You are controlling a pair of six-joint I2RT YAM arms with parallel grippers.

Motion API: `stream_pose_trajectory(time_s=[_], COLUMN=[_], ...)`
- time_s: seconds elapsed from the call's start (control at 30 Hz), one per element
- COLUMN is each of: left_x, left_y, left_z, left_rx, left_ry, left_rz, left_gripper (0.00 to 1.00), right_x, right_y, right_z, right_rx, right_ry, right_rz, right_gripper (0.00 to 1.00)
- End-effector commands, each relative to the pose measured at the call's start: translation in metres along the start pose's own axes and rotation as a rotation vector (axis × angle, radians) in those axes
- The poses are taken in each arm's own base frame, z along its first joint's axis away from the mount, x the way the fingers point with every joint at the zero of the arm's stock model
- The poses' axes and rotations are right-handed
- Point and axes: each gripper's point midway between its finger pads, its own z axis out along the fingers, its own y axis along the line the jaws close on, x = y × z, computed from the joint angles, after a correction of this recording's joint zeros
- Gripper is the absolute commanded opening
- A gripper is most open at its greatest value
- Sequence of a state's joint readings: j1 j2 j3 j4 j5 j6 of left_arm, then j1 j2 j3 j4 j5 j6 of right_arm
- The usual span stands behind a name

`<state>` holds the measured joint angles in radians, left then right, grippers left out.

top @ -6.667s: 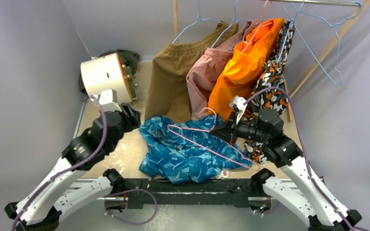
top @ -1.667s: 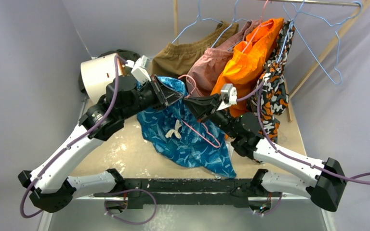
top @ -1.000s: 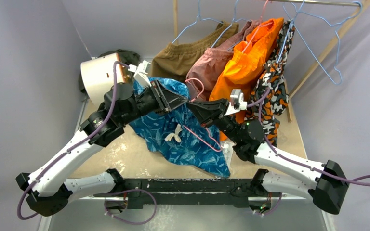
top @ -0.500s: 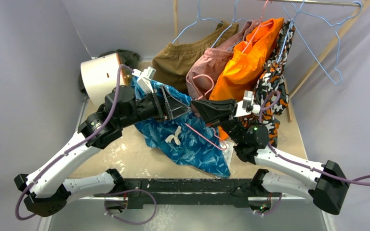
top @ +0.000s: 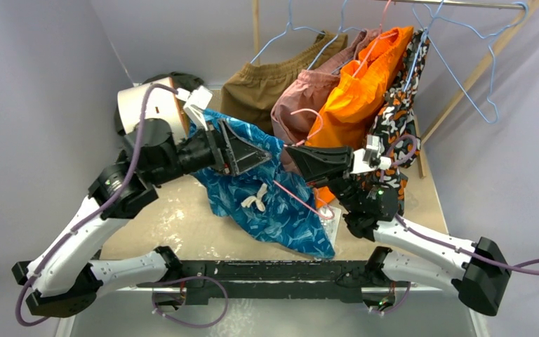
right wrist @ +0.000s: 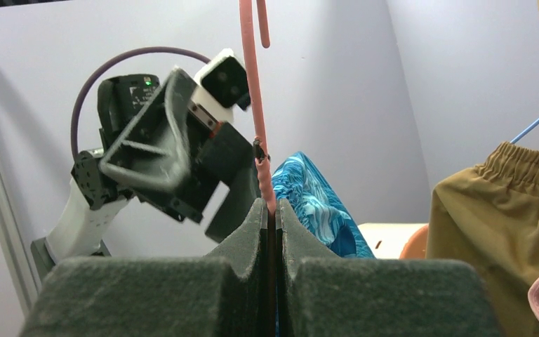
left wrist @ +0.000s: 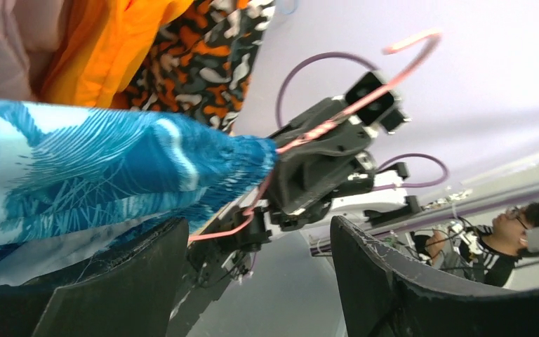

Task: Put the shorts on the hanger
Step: Hang the shorts on the hanger.

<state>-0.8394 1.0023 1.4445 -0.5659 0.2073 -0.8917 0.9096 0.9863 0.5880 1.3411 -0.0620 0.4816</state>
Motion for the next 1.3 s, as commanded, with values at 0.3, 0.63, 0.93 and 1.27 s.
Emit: stream_pose_trajectory(time_s=[0.3, 0.63, 0.93, 1.27], left_x=[-0.044, -0.066, -0.031, 0.021], left_y=[-0.077, -0.072, -0.046, -0.029], left_z=[-0.094, -0.087, -0.032, -0.001], left_rx=[0.209, 0.126, 0.176, 0.309], left_ry=[-0.172, -0.221, -0.016, 0.212], left_rz=[0.444, 0.811, 1.010, 0.998], left_gripper=[0.75, 0.74, 0.76, 0.70], right_x=[-0.063, -0.066, -0.055, -0.046], right_y=[0.036, 0.050, 0.067, 0.073], right_z=[-0.012, -0.042, -0.062, -0.073], right_rx=[-0.096, -0.104, -0.172, -0.206], right_ry=[-0.160, -0.052, 0.072, 0.136], right_rz=[-0.026, -0.046, -0.055, -0.063], right_gripper=[0.00, 0.00, 0.00, 0.00])
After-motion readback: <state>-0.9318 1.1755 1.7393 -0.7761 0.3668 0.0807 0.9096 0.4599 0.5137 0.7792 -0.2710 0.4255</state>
